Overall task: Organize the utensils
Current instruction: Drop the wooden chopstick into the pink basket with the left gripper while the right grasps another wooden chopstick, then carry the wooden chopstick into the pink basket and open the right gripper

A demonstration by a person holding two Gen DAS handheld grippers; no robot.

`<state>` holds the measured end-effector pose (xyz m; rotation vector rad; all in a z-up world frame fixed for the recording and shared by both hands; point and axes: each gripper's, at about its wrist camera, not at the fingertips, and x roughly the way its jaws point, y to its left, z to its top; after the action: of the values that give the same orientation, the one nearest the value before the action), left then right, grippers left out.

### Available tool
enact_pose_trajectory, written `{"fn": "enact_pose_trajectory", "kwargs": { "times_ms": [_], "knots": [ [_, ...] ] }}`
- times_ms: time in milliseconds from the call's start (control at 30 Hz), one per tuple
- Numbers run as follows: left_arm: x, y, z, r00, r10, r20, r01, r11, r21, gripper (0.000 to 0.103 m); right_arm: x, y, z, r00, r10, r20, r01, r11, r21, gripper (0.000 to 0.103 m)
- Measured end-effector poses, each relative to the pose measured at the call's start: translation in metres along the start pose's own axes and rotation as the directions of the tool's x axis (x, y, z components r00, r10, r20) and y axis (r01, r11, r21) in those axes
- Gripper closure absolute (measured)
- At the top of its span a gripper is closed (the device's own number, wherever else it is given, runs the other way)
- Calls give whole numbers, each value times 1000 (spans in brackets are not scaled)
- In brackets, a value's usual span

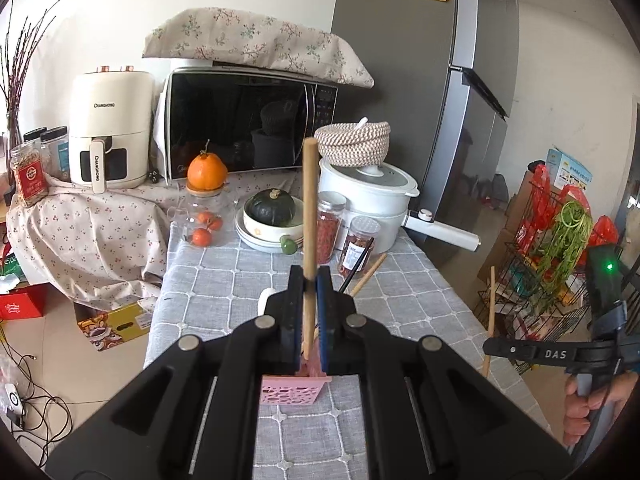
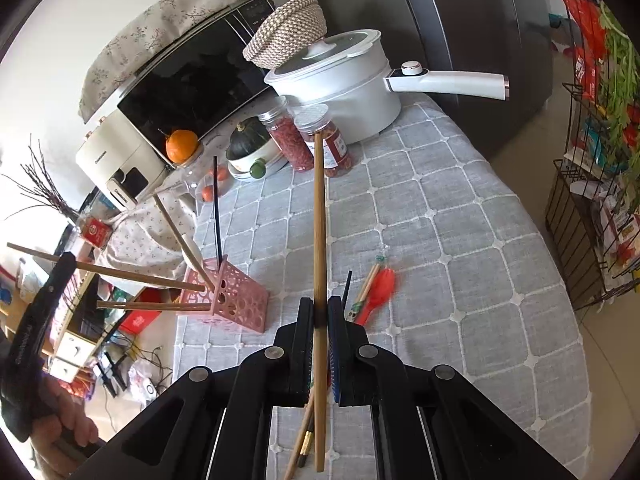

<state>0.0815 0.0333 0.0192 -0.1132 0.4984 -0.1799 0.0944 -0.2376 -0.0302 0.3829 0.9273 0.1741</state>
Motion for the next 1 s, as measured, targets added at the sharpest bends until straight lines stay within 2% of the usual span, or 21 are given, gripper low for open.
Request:
{"fn": "enact_pose_trajectory", "kwargs": {
  "times_ms": [367, 533, 667, 733, 800, 867, 900, 1000],
  "knots": [
    [42, 6, -11, 991, 16, -136, -27, 996, -83, 96, 1, -5, -1, 1000, 5, -7, -5, 1000, 2, 96],
    [57, 7, -14, 985, 19, -170, -36, 995, -96, 96, 0, -6, -1, 1000, 9, -2, -9, 1000, 6, 96],
    [64, 8, -13, 986, 39, -165, -53, 995, -83, 95, -1, -7, -2, 1000, 10, 3, -10, 1000, 4, 96],
    [67, 9, -13, 984, 54, -168, -67, 995, -77, 88, -1, -6, -2, 1000, 11, 4, -11, 1000, 1, 96],
    [66, 9, -12, 985, 64, -162, -78, 994, -79, 76, -1, -5, -2, 1000, 12, 8, -12, 1000, -5, 96],
    [61, 10, -9, 987, 67, -144, -80, 993, -86, 58, -1, -4, -2, 1000, 15, 13, -15, 1000, -9, 96],
    [58, 9, -7, 989, 68, -132, -80, 993, -87, 52, -1, -4, -2, 1000, 16, 16, -16, 1000, -11, 96],
    [49, 9, -3, 991, 74, -109, -84, 993, -87, 45, -2, -1, -1, 999, 20, 26, -20, 1000, -19, 96]
  ]
}}
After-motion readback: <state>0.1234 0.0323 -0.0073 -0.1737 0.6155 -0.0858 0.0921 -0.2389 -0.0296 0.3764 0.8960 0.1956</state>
